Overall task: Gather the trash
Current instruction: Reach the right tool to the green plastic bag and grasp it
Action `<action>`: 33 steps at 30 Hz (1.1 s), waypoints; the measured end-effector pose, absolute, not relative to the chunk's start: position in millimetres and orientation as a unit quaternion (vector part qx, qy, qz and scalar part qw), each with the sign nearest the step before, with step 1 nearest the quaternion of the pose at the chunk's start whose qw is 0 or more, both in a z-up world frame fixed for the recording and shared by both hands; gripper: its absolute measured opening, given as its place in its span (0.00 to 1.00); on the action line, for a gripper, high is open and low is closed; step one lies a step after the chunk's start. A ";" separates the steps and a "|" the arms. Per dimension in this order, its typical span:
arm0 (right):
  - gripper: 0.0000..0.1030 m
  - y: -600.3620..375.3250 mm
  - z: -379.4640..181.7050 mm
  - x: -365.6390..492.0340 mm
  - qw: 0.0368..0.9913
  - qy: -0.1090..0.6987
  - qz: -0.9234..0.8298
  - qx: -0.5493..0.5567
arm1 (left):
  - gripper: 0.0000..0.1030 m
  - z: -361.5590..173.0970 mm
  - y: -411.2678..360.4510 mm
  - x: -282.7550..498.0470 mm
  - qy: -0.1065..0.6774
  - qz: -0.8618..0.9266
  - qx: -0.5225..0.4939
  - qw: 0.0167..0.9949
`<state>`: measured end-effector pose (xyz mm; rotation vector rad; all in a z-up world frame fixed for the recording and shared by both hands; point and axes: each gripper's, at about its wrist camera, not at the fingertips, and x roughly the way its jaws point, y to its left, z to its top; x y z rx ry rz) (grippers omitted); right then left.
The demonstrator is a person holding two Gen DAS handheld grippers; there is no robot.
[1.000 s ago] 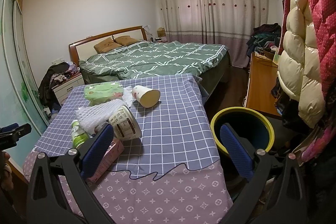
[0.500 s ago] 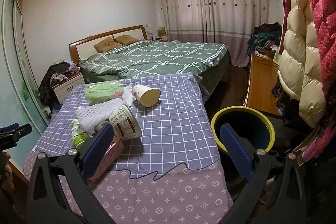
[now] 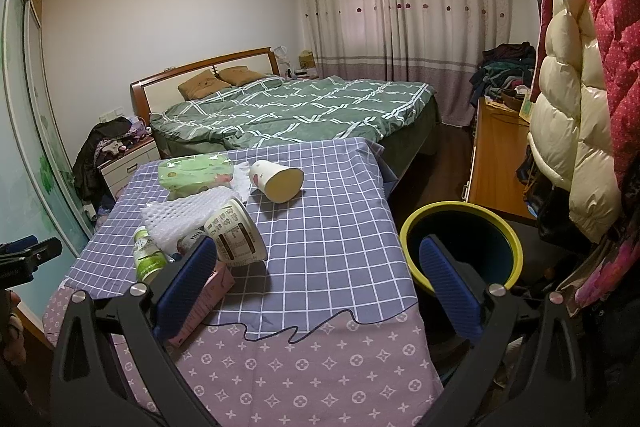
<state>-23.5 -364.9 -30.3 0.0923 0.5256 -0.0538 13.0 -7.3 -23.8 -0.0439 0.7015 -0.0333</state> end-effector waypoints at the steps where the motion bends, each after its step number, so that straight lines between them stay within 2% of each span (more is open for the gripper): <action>1: 0.94 -365.0 -30.3 -23.6 0.964 0.259 -0.027 0.046 | 0.96 -23.7 -6.3 13.4 0.343 -0.017 -0.022 0.939; 10: 0.94 -362.2 -44.0 -6.8 0.957 0.286 -0.003 0.047 | 0.96 -21.1 -3.6 20.5 0.342 -0.011 -0.019 0.940; 19: 0.94 -327.3 -62.0 63.8 0.941 0.330 0.068 0.027 | 0.96 -15.0 11.6 48.3 0.338 0.004 -0.012 0.941; 31: 0.94 -204.2 -48.7 183.6 0.913 0.353 0.202 -0.034 | 0.96 -24.0 27.4 96.5 0.352 0.011 -0.005 0.936; 33: 0.85 -181.4 -51.0 203.5 0.906 0.362 0.215 -0.050 | 0.96 -28.4 33.1 100.4 0.357 0.013 -0.006 0.934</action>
